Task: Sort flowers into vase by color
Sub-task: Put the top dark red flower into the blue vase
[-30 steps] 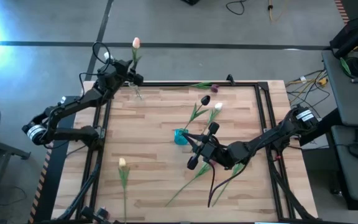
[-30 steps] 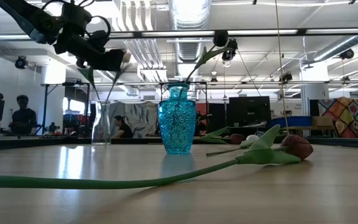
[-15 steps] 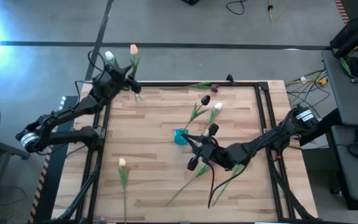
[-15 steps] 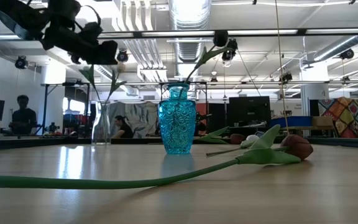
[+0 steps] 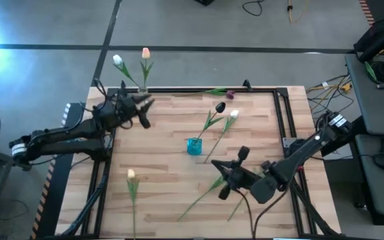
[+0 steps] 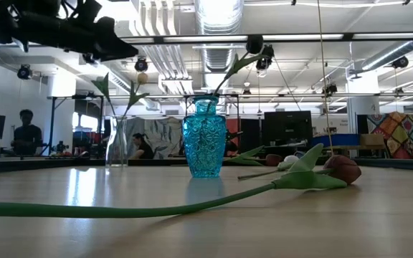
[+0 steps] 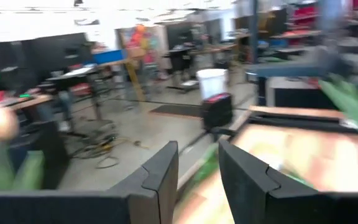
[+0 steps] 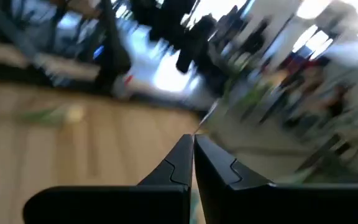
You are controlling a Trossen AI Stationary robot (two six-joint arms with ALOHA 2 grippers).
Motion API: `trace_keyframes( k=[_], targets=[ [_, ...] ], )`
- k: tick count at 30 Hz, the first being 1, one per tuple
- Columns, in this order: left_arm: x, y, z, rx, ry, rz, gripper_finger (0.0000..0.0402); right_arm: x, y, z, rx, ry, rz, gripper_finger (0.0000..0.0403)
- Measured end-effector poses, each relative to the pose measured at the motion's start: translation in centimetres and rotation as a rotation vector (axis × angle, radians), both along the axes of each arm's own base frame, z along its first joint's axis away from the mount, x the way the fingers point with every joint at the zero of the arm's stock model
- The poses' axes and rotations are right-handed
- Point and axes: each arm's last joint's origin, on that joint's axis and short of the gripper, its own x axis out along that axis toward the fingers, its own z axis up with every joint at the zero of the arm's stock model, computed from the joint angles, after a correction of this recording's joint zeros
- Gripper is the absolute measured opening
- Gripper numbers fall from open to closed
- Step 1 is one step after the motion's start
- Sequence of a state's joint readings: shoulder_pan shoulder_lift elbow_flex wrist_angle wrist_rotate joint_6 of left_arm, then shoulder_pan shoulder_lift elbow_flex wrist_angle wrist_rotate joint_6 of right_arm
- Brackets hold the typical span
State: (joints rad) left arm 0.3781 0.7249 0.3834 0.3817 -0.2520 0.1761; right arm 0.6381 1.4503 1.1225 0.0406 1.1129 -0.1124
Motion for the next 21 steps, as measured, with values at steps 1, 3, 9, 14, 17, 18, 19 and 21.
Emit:
trace_keyframes(
  k=[1,3,9,14,17,18,19,21],
  targets=[
    [0.3,-0.4,-0.2,0.002,0.016,-0.027,0.0096,-0.5,-0.3,-0.2,0.046,0.037,0.018,0.0009],
    [0.9,-1.0,-0.6,0.002,0.054,-0.072,0.0085,-1.5,-0.9,-0.7,0.147,0.117,0.053,0.0009],
    [4.1,-0.6,0.9,-0.004,0.26,-0.178,0.002,-3.5,-2.1,-2.0,0.22,0.183,0.062,0.0009],
    [7.8,1.4,3.2,0.03,0.412,-0.258,0.0004,-4.4,-2.7,-2.9,0.226,0.196,0.067,0.0009],
    [10.3,3.5,3.9,-0.024,0.511,-0.313,0.0001,-4.5,-2.8,-3.4,0.229,0.204,0.06,0.0009],
    [11.0,4.3,3.9,-0.042,0.544,-0.324,0.0001,-4.6,-2.8,-3.5,0.228,0.206,0.061,0.0009],
    [11.8,5.1,4.0,-0.049,0.564,-0.328,0.0001,-4.6,-2.8,-3.6,0.226,0.209,0.062,0.0009],
    [12.8,6.8,3.5,-0.07,0.61,-0.331,0.0,-4.5,-2.7,-3.9,0.228,0.22,0.064,0.0009]
  ],
)
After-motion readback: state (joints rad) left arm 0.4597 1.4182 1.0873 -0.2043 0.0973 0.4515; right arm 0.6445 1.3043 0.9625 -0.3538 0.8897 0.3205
